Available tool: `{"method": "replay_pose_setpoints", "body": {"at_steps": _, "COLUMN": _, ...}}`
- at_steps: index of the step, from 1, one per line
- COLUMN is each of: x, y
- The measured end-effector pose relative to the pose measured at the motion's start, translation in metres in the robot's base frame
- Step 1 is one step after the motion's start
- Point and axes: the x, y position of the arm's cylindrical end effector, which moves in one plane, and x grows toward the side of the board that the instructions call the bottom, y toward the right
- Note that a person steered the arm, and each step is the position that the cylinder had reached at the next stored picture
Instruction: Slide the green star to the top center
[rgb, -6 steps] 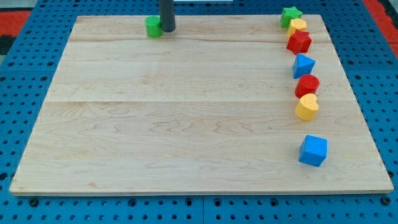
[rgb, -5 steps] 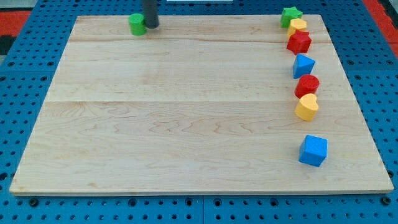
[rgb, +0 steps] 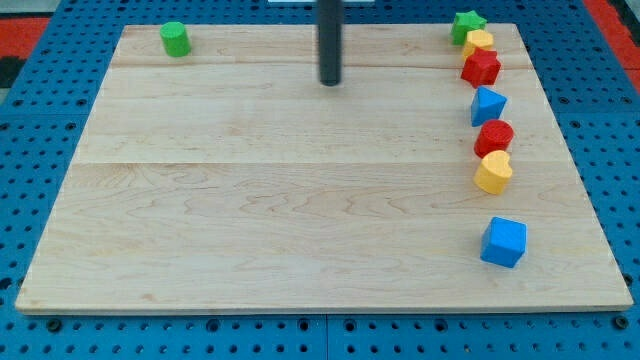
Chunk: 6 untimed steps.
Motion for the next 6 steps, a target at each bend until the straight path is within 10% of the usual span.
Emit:
{"method": "replay_pose_setpoints", "body": {"at_steps": 4, "x": 0.013, "y": 0.202}}
{"method": "replay_pose_setpoints", "body": {"at_steps": 6, "x": -0.048, "y": 0.258}}
